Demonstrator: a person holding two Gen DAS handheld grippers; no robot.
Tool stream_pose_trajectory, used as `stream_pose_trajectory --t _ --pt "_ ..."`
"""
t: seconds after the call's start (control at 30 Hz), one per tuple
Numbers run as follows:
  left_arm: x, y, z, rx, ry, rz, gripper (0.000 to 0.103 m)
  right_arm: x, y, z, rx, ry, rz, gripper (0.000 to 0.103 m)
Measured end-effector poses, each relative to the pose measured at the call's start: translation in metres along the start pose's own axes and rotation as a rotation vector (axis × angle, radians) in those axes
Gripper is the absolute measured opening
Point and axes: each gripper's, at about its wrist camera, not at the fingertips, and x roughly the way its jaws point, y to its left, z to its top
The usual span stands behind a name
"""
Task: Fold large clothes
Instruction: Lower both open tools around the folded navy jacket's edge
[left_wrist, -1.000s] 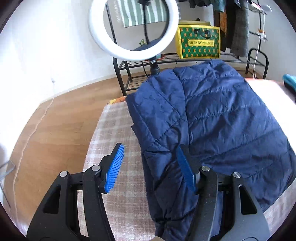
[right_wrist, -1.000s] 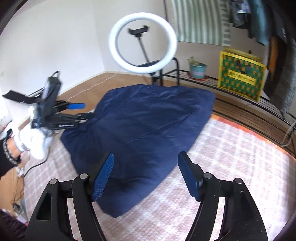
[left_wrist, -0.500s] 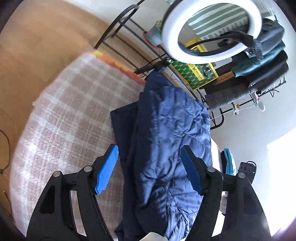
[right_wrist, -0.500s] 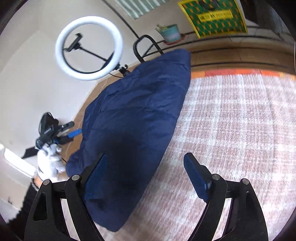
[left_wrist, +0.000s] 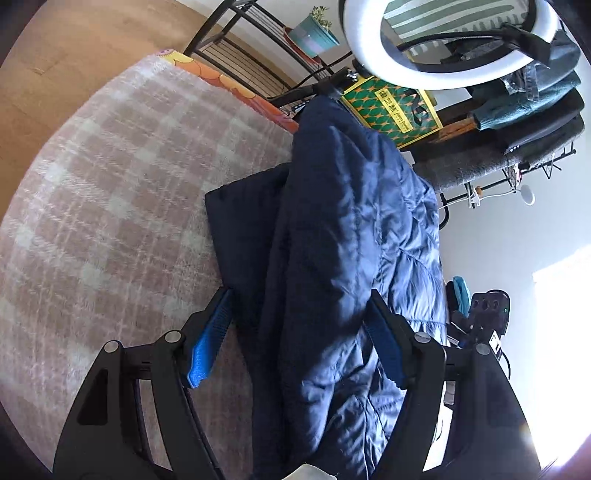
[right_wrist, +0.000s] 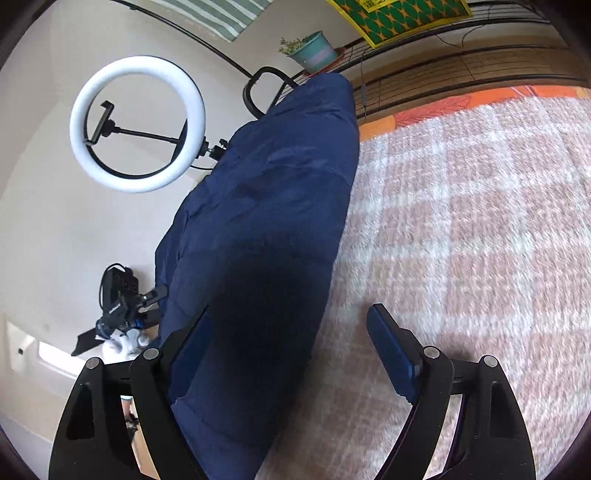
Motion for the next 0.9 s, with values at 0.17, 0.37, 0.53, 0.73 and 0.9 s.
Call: stream_pose_trajectory --t 0.17,0.37,0.53,0.73,0.9 --pt "0.005 0.003 0.005 -0.011 -0.01 -0.027 0.073 0.009 0.0 0.007 0.003 0.005 0.035 0.084" --pt "-0.007 0.013 -0.001 -0.021 -0.013 -0.042 0.073 0.013 0.0 0.008 0.001 0.017 0.047 0.084" --pt "-0.001 0.009 0.001 -0.016 -0.005 -0.049 0.074 0.014 0.002 0.006 -0.021 0.018 0.048 0.084" --pt "-0.015 -0.005 -0.004 0.111 0.122 0.143 0.079 0.018 0.011 0.005 -0.067 0.052 0.02 0.084" --pt "-0.018 0.007 -0.001 0.019 0.097 0.099 0.082 0.012 0.003 0.0 -0.057 0.021 0.055 0.082"
